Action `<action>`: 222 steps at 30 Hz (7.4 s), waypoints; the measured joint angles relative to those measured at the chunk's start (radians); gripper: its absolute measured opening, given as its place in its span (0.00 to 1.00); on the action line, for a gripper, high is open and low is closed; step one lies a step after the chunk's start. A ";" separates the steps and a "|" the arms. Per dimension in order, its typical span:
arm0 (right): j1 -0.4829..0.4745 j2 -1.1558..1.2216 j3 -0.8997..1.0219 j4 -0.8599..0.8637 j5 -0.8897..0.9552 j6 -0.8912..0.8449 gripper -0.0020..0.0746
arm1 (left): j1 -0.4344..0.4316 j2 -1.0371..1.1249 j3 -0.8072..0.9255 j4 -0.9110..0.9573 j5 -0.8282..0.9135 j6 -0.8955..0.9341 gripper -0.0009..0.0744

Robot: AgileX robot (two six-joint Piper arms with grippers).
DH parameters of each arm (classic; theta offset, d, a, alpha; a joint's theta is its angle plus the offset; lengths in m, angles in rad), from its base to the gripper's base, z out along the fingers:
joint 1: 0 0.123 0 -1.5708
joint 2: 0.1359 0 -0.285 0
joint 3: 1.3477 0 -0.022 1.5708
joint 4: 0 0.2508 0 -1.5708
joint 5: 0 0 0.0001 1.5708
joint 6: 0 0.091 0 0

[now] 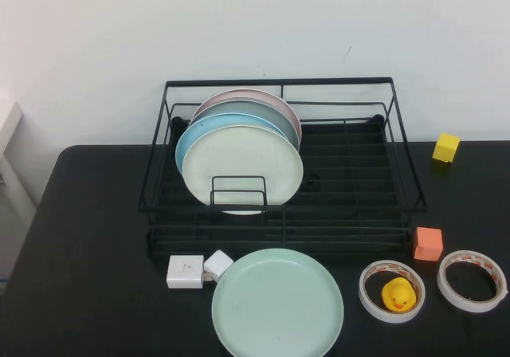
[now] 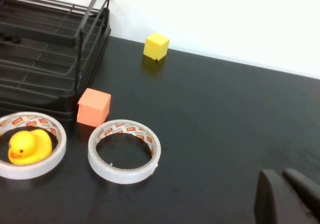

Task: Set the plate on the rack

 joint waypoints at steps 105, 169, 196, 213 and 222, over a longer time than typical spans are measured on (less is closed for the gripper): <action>0.522 1.960 -0.728 1.777 0.110 -1.162 0.39 | 0.000 0.644 -0.417 -0.483 0.350 0.182 0.01; 0.425 2.213 -0.896 1.779 0.185 -0.940 0.41 | 0.000 0.644 -0.417 -0.532 0.366 0.180 0.01; 0.533 1.890 -0.887 1.636 0.225 -1.089 0.04 | 0.000 0.644 -0.417 -0.655 0.407 0.221 0.08; 0.599 1.653 -0.876 1.592 0.321 -1.077 0.04 | 0.000 0.647 -0.417 -0.796 0.254 0.314 0.59; 0.599 1.645 -0.876 1.579 0.323 -1.077 0.05 | 0.000 0.680 -0.417 -0.823 0.257 0.436 0.11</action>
